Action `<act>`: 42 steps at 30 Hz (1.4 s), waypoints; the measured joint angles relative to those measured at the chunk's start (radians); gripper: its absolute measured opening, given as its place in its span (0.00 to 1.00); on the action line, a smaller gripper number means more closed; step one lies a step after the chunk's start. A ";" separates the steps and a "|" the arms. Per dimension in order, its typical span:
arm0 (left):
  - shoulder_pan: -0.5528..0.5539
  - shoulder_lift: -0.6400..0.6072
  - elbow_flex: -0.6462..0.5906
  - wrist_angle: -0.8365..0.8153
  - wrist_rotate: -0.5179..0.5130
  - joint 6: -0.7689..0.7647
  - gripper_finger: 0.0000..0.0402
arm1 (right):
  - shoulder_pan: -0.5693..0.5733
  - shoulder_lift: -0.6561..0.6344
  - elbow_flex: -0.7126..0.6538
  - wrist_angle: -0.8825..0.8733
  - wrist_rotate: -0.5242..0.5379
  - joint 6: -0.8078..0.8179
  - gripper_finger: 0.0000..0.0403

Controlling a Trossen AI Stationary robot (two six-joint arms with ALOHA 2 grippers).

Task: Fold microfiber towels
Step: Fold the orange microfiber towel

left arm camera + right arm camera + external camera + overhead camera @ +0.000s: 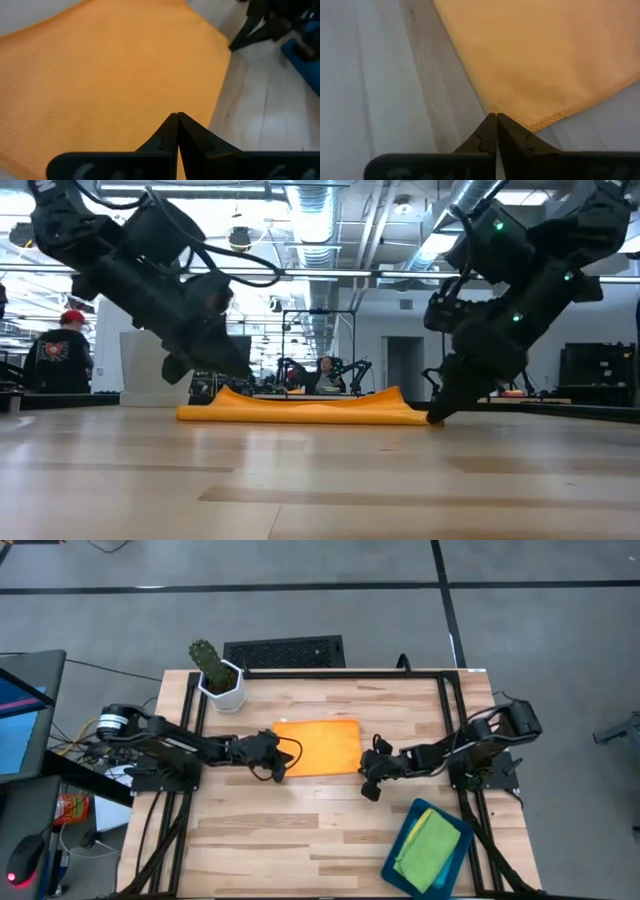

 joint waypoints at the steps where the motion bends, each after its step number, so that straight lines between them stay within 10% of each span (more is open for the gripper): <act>1: 0.000 0.020 0.013 0.000 0.005 0.006 0.00 | 0.000 -0.020 -0.003 -0.021 -0.005 0.006 0.09; 11: 0.000 0.182 0.170 0.001 0.054 0.112 0.00 | 0.024 -0.248 0.000 -0.099 -0.002 -0.180 0.12; 30: 0.000 0.313 0.245 -0.010 0.112 0.132 0.00 | -0.023 -0.025 0.006 -0.107 -0.025 -0.270 0.37; 42: 0.000 0.313 0.244 0.010 0.106 0.102 0.00 | -0.024 -0.016 0.146 -0.316 -0.025 -0.309 0.05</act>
